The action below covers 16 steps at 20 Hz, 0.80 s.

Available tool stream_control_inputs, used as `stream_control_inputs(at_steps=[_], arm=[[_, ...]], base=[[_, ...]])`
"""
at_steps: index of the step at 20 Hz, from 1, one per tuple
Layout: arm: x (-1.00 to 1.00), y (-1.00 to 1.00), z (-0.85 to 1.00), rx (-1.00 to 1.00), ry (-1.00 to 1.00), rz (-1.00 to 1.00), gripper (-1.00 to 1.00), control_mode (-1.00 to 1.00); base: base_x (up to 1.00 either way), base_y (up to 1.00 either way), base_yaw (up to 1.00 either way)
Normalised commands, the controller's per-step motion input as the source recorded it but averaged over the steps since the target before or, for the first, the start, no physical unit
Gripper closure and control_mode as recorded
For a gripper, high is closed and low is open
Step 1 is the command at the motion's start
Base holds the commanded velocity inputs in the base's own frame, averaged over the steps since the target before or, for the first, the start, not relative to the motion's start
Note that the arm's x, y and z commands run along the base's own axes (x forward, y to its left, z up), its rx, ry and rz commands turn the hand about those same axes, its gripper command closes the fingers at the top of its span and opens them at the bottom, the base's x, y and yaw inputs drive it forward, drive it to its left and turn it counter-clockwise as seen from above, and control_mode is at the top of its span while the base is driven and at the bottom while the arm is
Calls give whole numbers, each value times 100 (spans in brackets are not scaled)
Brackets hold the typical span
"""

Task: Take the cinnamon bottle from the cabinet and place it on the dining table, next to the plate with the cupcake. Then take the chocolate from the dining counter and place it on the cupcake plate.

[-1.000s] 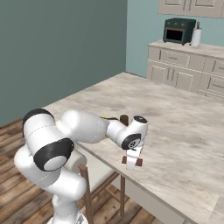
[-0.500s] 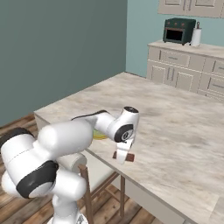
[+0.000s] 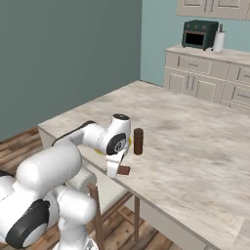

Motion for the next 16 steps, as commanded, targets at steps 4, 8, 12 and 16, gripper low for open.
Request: stream_control_inputs(at_steps=[4, 8, 12, 16], arm=[[25, 60, 18, 0, 0, 0, 100, -100], [34, 56, 18, 0, 0, 0, 100, -100], [39, 53, 16, 0, 0, 0, 100, -100], [48, 36, 10, -1, 0, 0, 100, -100]], base=[[0, 0, 0], [0, 0, 0], [0, 0, 0], [0, 0, 0]])
